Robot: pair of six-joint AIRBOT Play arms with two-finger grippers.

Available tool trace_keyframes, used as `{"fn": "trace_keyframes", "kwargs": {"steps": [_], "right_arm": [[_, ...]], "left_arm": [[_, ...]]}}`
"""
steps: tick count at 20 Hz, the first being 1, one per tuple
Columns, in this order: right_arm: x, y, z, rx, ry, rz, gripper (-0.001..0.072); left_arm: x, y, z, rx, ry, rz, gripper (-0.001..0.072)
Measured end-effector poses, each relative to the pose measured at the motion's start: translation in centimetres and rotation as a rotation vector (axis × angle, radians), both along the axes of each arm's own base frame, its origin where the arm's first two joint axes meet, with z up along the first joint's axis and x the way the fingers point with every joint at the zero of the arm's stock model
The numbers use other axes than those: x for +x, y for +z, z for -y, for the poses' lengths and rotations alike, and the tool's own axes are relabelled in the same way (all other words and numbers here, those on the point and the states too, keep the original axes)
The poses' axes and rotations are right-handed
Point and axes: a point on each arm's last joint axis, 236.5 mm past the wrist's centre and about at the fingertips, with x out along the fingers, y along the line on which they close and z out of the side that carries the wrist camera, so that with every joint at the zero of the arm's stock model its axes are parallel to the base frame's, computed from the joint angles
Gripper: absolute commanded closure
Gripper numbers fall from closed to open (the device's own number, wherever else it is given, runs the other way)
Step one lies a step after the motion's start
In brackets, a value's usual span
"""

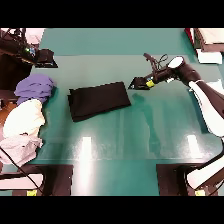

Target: Fold the shirts.

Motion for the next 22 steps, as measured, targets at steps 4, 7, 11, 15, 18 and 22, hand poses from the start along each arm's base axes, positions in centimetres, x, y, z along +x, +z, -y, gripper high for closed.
{"fn": "trace_keyframes", "kwargs": {"steps": [4,7,11,15,18,22], "right_arm": [[-1.0,-2.6,-2.4,0.082,0.005,-0.118,0.0004],[-1.5,-3.0,-5.3,0.119,0.054,-0.141,0.0028],[-1.4,-3.3,-8.9,0.118,0.126,-0.106,0.0549],[-0.9,-2.3,-11.1,0.137,0.161,-0.051,0.0693],[-0.3,-0.5,-10.6,0.148,0.16,-0.008,0.0693],[2.1,2.8,-4.2,0.128,0.026,0.062,0.0694]], "left_arm": [[0.0,0.0,0.0,0.001,-0.003,0.003,0.0685],[0.0,0.0,0.0,0.003,-0.006,0.005,0.0685],[0.0,0.0,0.0,0.006,-0.012,0.007,0.0685],[-0.1,0.0,0.0,0.01,-0.019,0.007,0.0685],[-0.2,-0.1,0.0,0.011,-0.023,0.002,0.0685],[-0.4,-0.2,0.0,0.012,-0.027,-0.006,0.0685]]}}
